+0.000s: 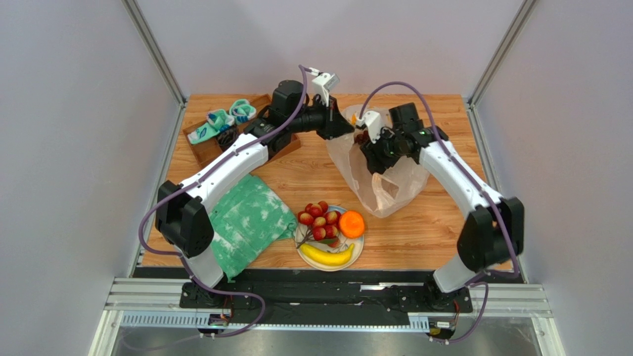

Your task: Take the fake fruits out of the plastic bag

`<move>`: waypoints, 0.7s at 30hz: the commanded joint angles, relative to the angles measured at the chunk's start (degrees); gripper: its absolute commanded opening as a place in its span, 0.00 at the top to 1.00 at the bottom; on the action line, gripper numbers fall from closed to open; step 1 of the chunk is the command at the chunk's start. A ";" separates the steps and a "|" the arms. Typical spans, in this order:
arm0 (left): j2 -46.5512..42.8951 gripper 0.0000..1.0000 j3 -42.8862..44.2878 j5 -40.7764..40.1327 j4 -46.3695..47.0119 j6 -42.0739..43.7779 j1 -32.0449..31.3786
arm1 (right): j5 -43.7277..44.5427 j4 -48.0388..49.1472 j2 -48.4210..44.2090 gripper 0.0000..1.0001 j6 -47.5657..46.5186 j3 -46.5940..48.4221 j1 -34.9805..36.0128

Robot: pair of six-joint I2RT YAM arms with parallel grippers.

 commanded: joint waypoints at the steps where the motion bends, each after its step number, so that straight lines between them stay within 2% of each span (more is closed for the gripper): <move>1: -0.88 1.00 1.38 0.39 0.54 2.18 -0.17 | -7.51 -0.79 -12.35 0.59 1.58 -2.09 -0.15; 7: -1.05 1.00 0.67 -0.75 -0.34 3.32 -0.09 | -18.59 -7.73 -22.64 0.58 0.00 -2.71 1.51; 12: -1.40 1.00 -0.12 -1.18 -0.77 3.50 -0.17 | -22.55 -8.53 -27.21 0.56 0.70 -4.99 8.71; 13: -1.32 1.00 -0.29 -1.88 -1.04 3.93 0.00 | -22.56 -8.35 -27.13 0.56 0.62 -5.60 11.34; 21: -0.61 1.00 -2.14 -1.20 0.27 -0.27 2.72 | -26.16 -7.39 -21.95 0.57 -3.25 -9.11 15.57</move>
